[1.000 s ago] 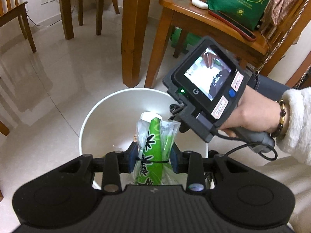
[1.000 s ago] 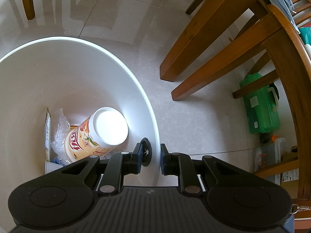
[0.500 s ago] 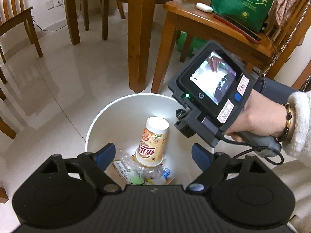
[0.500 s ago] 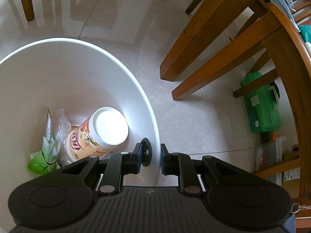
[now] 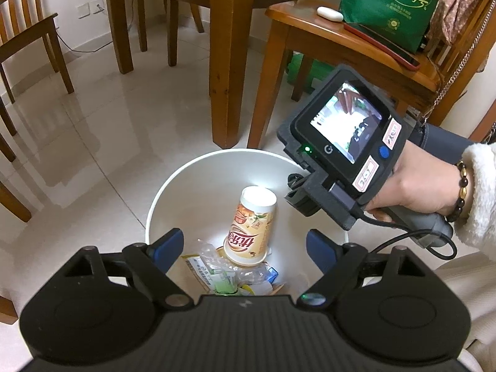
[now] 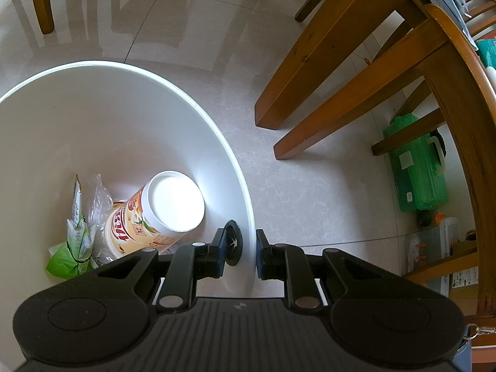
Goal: Collect trash
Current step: 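Move the left tool down to the orange peel half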
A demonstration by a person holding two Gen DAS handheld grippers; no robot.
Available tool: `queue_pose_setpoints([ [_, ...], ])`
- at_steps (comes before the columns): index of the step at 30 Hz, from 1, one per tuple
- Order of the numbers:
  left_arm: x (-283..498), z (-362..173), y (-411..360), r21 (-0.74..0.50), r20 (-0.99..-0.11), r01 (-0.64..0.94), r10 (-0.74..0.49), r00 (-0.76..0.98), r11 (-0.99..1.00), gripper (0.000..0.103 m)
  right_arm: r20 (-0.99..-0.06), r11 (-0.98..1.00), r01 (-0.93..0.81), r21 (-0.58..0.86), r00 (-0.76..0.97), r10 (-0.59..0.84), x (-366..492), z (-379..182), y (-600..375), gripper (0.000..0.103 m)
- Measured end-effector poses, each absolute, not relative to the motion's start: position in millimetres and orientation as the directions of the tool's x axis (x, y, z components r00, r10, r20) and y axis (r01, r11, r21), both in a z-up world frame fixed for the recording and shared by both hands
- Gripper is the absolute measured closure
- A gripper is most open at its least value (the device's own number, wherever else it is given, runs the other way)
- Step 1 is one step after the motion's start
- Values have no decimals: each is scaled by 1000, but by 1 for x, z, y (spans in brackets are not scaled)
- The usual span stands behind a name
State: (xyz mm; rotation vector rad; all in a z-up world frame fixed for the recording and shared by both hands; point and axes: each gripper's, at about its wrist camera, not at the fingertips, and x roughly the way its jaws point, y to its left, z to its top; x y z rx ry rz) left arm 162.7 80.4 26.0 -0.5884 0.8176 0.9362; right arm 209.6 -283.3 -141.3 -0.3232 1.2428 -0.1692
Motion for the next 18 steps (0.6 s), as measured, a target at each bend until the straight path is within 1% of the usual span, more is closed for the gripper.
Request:
queue_pose_setpoints([
  [5,151,30,77,-82,-805,-880,490,335,468,15,-900,943,-48,-331,317,-299,209,-141,-284,81],
  [6,147,30,76,-75,-802,-884,498,329,462,13,-900,943,-47,-330,317,-299,209,-141,-283,81],
  [11,117,28,69,-59,-782,-907,546,301,416,12,-900,943,-48,-330,317,-299,209,-142,-284,81],
  [18,81,0,52,-40,-782,-947,580,229,320,7,-899,942,-47,-331,318,-300,209,-142,-284,81],
])
